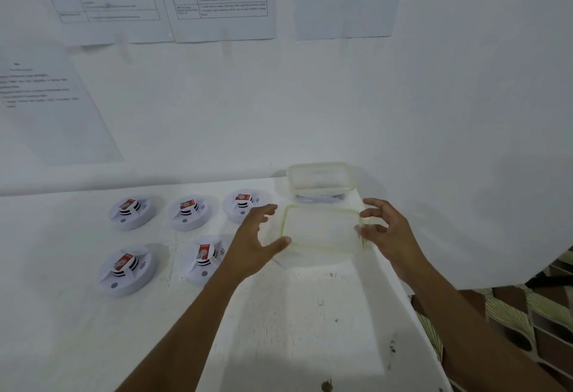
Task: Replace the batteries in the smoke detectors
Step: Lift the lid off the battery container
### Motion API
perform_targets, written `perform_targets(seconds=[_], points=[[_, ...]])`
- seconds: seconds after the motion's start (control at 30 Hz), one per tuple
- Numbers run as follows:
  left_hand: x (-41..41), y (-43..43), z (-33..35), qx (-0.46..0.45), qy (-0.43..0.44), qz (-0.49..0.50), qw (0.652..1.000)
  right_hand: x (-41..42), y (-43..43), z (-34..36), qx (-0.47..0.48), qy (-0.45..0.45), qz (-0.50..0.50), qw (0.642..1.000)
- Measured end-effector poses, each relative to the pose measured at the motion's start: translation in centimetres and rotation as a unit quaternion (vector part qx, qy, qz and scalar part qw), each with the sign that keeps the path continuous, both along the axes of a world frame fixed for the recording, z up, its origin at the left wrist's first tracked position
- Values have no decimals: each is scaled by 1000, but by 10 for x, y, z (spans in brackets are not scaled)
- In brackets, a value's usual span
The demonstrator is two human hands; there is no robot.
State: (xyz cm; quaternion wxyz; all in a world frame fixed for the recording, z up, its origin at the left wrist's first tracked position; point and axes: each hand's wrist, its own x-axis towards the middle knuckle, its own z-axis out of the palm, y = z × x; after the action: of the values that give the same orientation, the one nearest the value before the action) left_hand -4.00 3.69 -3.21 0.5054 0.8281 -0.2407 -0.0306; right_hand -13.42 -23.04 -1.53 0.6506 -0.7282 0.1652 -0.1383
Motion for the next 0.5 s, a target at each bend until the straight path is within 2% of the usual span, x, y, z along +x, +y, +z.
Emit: perform_targets(seconds=[0.1,0.2,0.37,0.5], points=[[5,1,-9,37,45,-48,997,0,-8,-3,18,-7,-14,1000],[7,-6,-14,32,87,-84,992,-1,-17,1,33,-12,-27,999],[16,-4,-12,-16,103,-64,993,-12,-44,14,29,-32,-74,996],[28,15,7,-60,59,7,996,-21,-69,20,72,-43,-107,991]])
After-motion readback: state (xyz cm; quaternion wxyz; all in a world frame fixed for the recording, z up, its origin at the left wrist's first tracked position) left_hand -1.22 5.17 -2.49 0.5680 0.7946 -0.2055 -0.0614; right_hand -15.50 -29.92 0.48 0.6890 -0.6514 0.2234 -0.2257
